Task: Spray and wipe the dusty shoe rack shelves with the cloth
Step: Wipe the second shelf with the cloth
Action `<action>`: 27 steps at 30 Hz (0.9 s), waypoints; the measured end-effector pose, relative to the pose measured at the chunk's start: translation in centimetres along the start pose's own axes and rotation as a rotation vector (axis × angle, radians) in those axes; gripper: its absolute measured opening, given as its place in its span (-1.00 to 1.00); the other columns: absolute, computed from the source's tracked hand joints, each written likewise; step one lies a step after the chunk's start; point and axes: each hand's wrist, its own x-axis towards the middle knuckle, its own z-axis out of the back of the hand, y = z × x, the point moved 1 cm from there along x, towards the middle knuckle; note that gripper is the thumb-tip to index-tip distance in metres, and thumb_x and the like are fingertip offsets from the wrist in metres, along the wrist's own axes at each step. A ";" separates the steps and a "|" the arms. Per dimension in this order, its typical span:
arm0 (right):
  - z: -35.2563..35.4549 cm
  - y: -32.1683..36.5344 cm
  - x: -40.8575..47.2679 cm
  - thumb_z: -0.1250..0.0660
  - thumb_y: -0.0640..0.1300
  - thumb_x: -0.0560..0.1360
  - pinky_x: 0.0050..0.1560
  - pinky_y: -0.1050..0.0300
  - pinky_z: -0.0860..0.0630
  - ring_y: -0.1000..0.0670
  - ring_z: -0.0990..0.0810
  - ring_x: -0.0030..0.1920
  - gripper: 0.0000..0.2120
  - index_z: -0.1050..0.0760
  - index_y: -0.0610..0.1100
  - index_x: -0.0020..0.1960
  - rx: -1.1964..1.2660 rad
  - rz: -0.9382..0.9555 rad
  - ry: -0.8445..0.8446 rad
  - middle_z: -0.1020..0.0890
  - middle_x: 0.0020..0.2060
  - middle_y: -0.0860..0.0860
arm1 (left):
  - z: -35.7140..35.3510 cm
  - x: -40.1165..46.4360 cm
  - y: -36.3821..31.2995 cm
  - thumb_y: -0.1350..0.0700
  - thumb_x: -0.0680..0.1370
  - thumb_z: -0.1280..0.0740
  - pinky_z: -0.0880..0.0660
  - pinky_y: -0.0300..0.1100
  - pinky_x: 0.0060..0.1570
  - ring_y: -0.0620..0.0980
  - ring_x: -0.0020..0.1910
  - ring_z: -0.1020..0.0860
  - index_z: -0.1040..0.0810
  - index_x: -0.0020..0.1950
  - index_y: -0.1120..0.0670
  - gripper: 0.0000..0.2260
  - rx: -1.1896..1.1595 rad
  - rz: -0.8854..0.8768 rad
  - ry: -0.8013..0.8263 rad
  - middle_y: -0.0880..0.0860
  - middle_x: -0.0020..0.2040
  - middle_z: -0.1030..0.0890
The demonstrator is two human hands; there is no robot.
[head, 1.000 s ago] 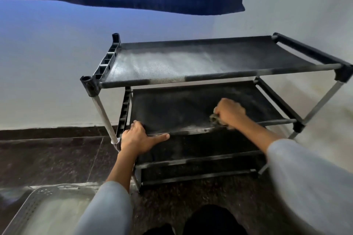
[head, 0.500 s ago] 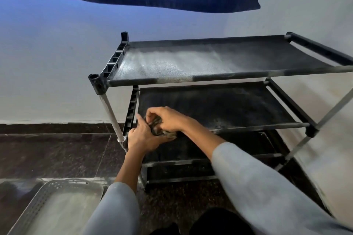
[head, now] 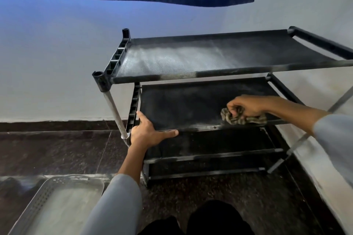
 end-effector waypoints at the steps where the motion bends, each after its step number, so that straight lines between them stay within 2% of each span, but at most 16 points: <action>1: -0.1 -0.6 -0.1 -0.24 -0.49 0.38 -0.18 0.15 -0.51 0.07 -0.60 -0.15 -0.62 -0.42 0.01 -0.29 0.013 -0.001 -0.001 -0.54 -0.16 0.13 | 0.0 0.0 0.0 -0.50 0.10 -0.45 -0.32 0.10 0.38 0.28 0.45 -0.29 0.39 0.54 0.11 0.41 0.007 0.000 -0.001 0.14 0.52 -0.29; 4: -0.4 0.0 0.4 -0.23 -0.49 0.39 0.01 0.03 -0.55 0.04 -0.58 -0.01 -0.63 -0.43 0.00 -0.27 0.056 0.046 -0.003 -0.57 -0.13 0.12 | 0.1 0.2 0.3 -0.50 0.11 -0.44 -0.29 0.11 0.39 0.30 0.47 -0.26 0.40 0.54 0.12 0.41 0.023 0.006 -0.006 0.15 0.54 -0.26; 6: -0.6 1.1 1.0 -0.25 -0.48 0.39 0.07 0.02 -0.53 0.05 -0.56 0.03 -0.65 -0.44 -0.01 -0.24 0.076 0.069 0.003 -0.57 -0.11 0.14 | 0.1 0.3 0.5 -0.51 0.10 -0.43 -0.26 0.13 0.42 0.31 0.48 -0.23 0.42 0.54 0.11 0.41 0.024 0.005 -0.010 0.13 0.55 -0.24; 8: -1.0 3.2 1.8 -0.29 -0.47 0.37 0.08 0.04 -0.53 0.02 -0.58 0.02 -0.63 -0.44 0.01 -0.25 0.099 0.109 -0.003 -0.58 -0.12 0.14 | 0.0 0.4 0.5 -0.51 0.11 -0.42 -0.22 0.14 0.43 0.32 0.49 -0.20 0.43 0.53 0.10 0.41 0.031 0.003 -0.005 0.11 0.56 -0.22; 12: -2.6 11.0 5.1 -0.28 -0.51 0.30 0.03 0.02 -0.52 -0.01 -0.59 -0.08 -0.55 -0.40 0.07 -0.28 0.159 0.312 -0.018 -0.59 -0.19 0.06 | -0.1 0.4 0.4 -0.52 0.12 -0.40 -0.22 0.13 0.42 0.33 0.48 -0.22 0.44 0.53 0.12 0.40 0.075 -0.011 -0.010 0.12 0.56 -0.22; 15: -4.0 17.0 8.2 -0.30 -0.41 0.37 0.13 -0.03 -0.51 -0.05 -0.58 0.05 -0.69 -0.49 -0.01 -0.09 0.177 0.342 0.001 -0.60 -0.03 0.02 | -0.1 0.5 0.4 -0.53 0.10 -0.41 -0.29 0.09 0.37 0.31 0.44 -0.30 0.45 0.52 0.12 0.42 0.078 -0.012 -0.017 0.13 0.51 -0.34; 18: -4.5 20.5 9.2 -0.29 -0.17 0.51 0.06 -0.02 -0.51 -0.07 -0.52 0.14 -0.73 -0.45 0.02 0.19 0.003 0.213 0.001 -0.54 0.17 -0.01 | -0.1 0.5 0.3 -0.48 0.14 -0.44 -0.37 0.08 0.33 0.27 0.38 -0.38 0.44 0.52 0.10 0.40 0.070 -0.006 -0.037 0.14 0.40 -0.47; 20: -4.0 20.9 8.7 -0.22 -0.14 0.57 -0.04 0.04 -0.46 -0.09 -0.52 0.15 -0.73 -0.45 -0.01 0.25 -0.063 0.141 0.008 -0.53 0.18 -0.04 | -0.1 0.5 0.2 -0.49 0.13 -0.45 -0.37 0.07 0.33 0.25 0.40 -0.37 0.45 0.52 0.08 0.40 0.068 -0.011 -0.021 0.10 0.46 -0.41; 23: -2.2 18.5 7.7 -0.19 -0.18 0.52 0.00 0.01 -0.55 -0.13 -0.60 0.07 -0.72 -0.55 -0.11 0.18 -0.124 0.092 0.140 -0.62 0.05 -0.06 | -0.1 0.2 0.1 -0.52 0.07 -0.44 -0.32 0.06 0.37 0.26 0.46 -0.29 0.45 0.53 0.06 0.43 0.043 -0.001 0.006 0.10 0.54 -0.28; 25: -0.7 14.8 6.3 -0.19 -0.19 0.48 -0.03 0.02 -0.57 -0.11 -0.62 -0.03 -0.72 -0.56 -0.11 0.12 -0.162 0.007 0.274 -0.62 -0.07 0.00 | 0.0 0.0 0.0 -0.50 0.10 -0.45 -0.28 0.08 0.40 0.27 0.48 -0.25 0.45 0.53 0.06 0.41 0.026 0.003 0.018 0.11 0.55 -0.26; 27: 0.3 9.8 4.2 -0.21 -0.19 0.47 -0.06 -0.02 -0.56 -0.12 -0.62 -0.07 -0.78 -0.59 -0.07 0.03 -0.111 -0.062 0.364 -0.64 -0.08 -0.02 | 0.0 -0.2 -0.1 -0.49 0.13 -0.45 -0.27 0.08 0.41 0.27 0.48 -0.26 0.44 0.53 0.06 0.39 0.021 -0.001 0.014 0.12 0.55 -0.25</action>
